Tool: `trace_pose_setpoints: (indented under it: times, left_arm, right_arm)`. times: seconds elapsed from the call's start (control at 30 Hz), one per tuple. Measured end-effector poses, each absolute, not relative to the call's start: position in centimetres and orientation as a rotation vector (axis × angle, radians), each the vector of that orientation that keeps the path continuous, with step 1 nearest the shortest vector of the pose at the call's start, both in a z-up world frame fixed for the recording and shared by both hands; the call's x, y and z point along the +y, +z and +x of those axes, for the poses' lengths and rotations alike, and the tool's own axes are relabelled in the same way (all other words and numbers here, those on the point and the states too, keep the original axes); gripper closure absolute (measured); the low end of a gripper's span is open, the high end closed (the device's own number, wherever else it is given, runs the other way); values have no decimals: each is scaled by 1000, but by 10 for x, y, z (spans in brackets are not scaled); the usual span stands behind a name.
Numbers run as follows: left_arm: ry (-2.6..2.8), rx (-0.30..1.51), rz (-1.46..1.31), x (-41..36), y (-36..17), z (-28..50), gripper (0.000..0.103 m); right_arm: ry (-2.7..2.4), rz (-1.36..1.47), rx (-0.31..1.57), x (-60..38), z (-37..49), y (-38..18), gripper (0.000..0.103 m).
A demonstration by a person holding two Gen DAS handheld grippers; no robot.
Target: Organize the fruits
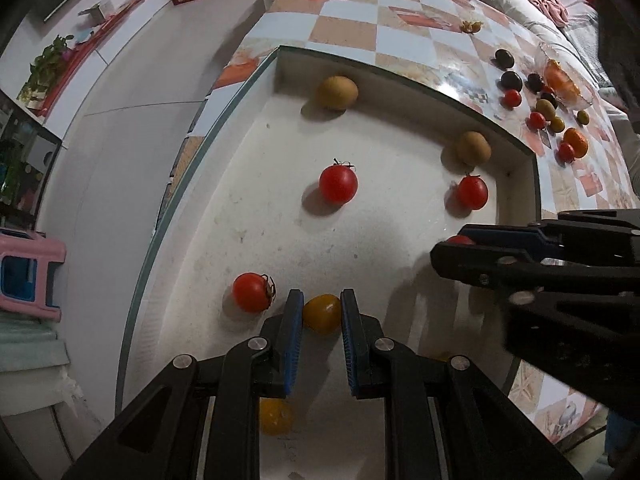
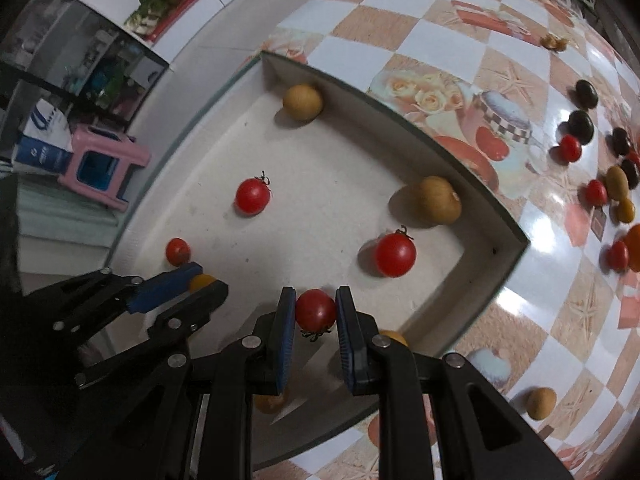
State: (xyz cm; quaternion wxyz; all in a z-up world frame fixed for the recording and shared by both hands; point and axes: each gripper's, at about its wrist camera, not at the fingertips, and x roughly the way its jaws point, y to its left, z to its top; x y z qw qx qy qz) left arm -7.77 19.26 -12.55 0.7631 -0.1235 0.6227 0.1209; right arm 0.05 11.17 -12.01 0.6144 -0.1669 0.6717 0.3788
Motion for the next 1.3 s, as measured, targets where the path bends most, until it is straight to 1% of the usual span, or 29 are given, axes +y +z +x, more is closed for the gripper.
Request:
trace_pose_setpoints:
  times: [0.17, 0.2, 0.23, 0.27, 0.3, 0.33, 0.37, 0.47, 0.53, 0.67, 0.77, 0.87, 0.9, 0.93, 1.0, 1.03, 1.07, 1.1, 1.13, 1.3]
  left_arm:
    - [260, 1367, -245, 190, -127, -74, 83]
    - [259, 1369, -246, 189, -128, -72, 80]
    - [257, 1371, -248, 188, -128, -71, 65]
    - [261, 1373, -248, 188, -128, -71, 51]
    - [275, 1363, -246, 188, -126, -72, 29]
    - [294, 1341, -233, 188, -122, -73, 27]
    - [299, 1331, -222, 187, -120, -73, 27]
    - [293, 1343, -224, 186, -119, -72, 27]
    - [299, 1349, -216, 186, -117, -72, 27]
    - [298, 1357, -222, 186, -113, -71, 27]
    - [294, 1364, -217, 185, -107, -69, 27]
    - [290, 1365, -230, 187, -100, -72, 27]
    - [290, 1367, -238, 188, -97, -72, 27]
    - [288, 1374, -249, 189, -95, -73, 27]
    - [284, 1378, -267, 191, -92, -73, 27]
    - [286, 1378, -266, 191, -90, -73, 27]
    - [286, 1378, -259, 190, -88, -74, 23]
    - [286, 1381, -255, 188, -87, -74, 4]
    - [288, 1380, -254, 188, -85, -75, 0]
    - [287, 1395, -240, 183, -76, -79, 0]
  right_arm:
    - [868, -402, 1555, 117, -1, -125, 80]
    - [869, -403, 1557, 118, 0, -125, 79]
    - [872, -400, 1560, 118, 0, -125, 77]
    - [878, -394, 1565, 118, 0, -125, 70]
    - [882, -394, 1566, 119, -1, -124, 55]
    - [879, -400, 1561, 120, -1, -123, 47]
    - [878, -394, 1557, 120, -1, -123, 41]
    - [874, -371, 1564, 118, 3, -119, 40]
    - [876, -359, 1564, 115, 4, -115, 32]
    - [886, -316, 1562, 108, 10, -101, 23]
    - [881, -296, 1557, 103, 14, -89, 21]
    - [856, -289, 1547, 99, 17, -80, 16]
    - [849, -284, 1544, 97, 18, -77, 13]
    - [841, -286, 1539, 94, 18, -74, 7]
    - [818, -303, 1529, 89, 19, -69, 0]
    - [810, -307, 1525, 88, 19, -66, 0]
    - [808, -303, 1525, 85, 19, -63, 0]
    - [805, -303, 1528, 83, 19, -61, 0]
    - [800, -305, 1530, 80, 19, -59, 0]
    - [770, -349, 1524, 78, 14, -46, 0]
